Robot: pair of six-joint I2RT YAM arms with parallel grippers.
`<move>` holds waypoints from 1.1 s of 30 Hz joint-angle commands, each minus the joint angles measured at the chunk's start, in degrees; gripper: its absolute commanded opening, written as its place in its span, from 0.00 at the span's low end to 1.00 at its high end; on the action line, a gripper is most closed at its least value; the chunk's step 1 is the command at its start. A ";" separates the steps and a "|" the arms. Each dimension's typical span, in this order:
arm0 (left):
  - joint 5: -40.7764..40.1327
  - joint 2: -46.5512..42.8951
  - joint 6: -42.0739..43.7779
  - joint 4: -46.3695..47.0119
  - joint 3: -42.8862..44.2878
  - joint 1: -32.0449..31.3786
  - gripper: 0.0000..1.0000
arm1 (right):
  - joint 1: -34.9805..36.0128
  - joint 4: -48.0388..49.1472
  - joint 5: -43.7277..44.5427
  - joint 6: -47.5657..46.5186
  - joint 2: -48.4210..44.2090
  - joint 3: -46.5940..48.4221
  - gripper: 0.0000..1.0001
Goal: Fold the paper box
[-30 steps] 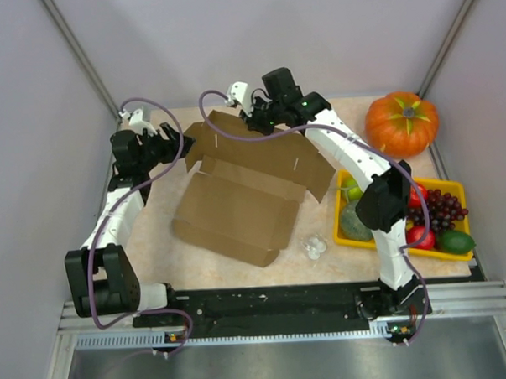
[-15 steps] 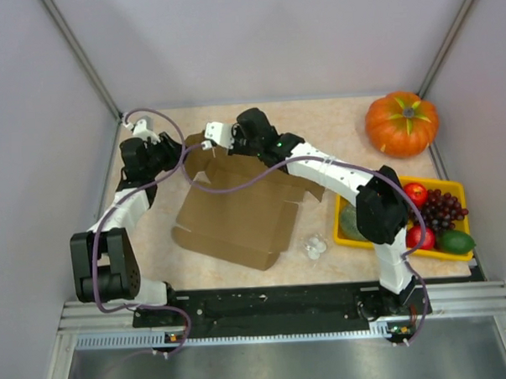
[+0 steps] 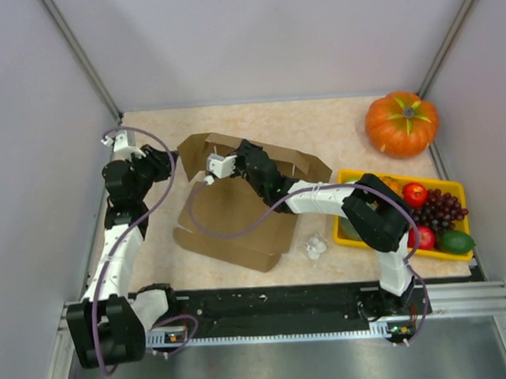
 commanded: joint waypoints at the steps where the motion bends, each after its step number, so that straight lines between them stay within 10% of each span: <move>1: 10.34 0.73 -1.06 8.99 -1.03 -0.15 0.42 | 0.79 12.98 3.10 -3.89 0.74 -2.98 0.00; 13: 0.45 9.46 -0.44 -4.71 13.91 -4.29 0.70 | 1.14 15.70 -0.60 -4.87 0.91 -5.00 0.00; 21: -0.54 16.11 -6.25 1.54 11.96 7.57 0.55 | 0.88 14.82 -3.67 -3.29 -0.14 -6.05 0.00; 26: 13.33 30.45 -8.96 1.16 22.34 8.11 0.51 | 0.88 17.98 -3.41 -5.56 0.29 -7.02 0.00; 33: 14.07 19.24 -7.50 5.51 14.02 4.34 0.61 | 0.79 20.89 -3.41 -6.27 0.56 -8.17 0.00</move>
